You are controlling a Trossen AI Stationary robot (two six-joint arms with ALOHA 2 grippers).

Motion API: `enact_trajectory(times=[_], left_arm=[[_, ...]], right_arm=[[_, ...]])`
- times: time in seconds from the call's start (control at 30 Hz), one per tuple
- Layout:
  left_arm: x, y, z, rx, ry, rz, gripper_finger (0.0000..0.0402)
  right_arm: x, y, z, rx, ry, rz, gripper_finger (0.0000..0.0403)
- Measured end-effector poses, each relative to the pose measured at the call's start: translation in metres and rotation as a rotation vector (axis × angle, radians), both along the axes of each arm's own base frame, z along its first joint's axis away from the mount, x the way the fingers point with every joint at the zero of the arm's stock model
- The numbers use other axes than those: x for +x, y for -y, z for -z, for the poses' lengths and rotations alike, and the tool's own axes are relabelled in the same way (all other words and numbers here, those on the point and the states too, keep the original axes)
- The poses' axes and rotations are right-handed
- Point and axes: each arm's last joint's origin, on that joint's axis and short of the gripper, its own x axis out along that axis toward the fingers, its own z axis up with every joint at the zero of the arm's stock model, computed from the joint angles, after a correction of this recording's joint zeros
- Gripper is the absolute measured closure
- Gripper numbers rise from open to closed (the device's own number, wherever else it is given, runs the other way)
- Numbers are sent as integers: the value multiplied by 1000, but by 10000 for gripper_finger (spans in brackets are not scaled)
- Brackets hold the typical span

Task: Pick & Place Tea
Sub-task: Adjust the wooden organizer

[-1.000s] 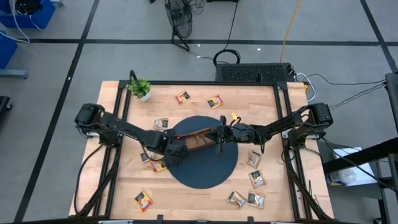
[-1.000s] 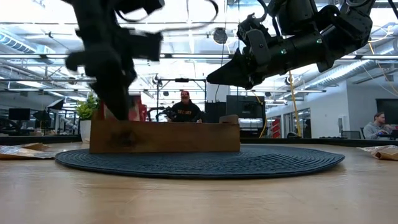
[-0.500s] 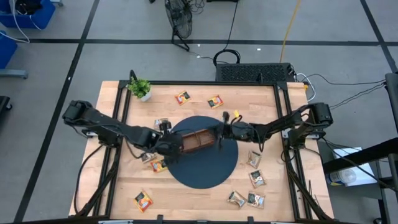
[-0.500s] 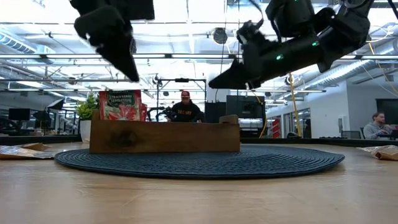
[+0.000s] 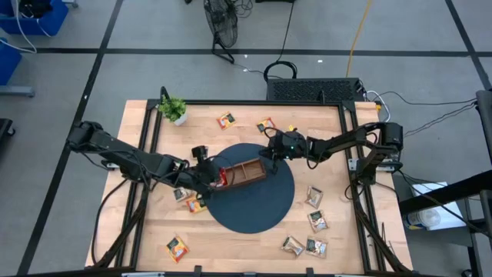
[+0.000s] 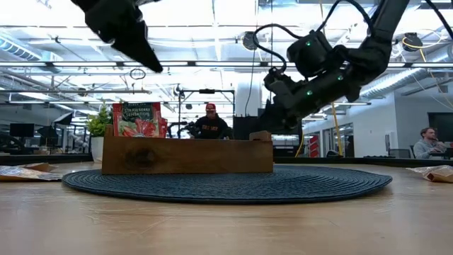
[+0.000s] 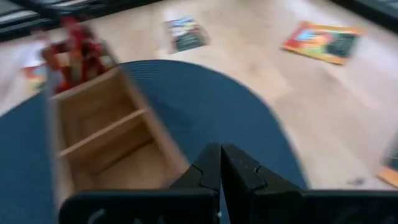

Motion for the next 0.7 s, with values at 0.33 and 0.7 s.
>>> enact_trajectory(times=[0.33, 0.7], left_arm=[[0, -15, 7, -1, -18, -58, 382], [1, -19, 7, 2, -21, -69, 377]], right_arm=[[-1, 0, 3, -4, -33, -33, 403], [0, -26, 7, 160, -63, -261, 403]])
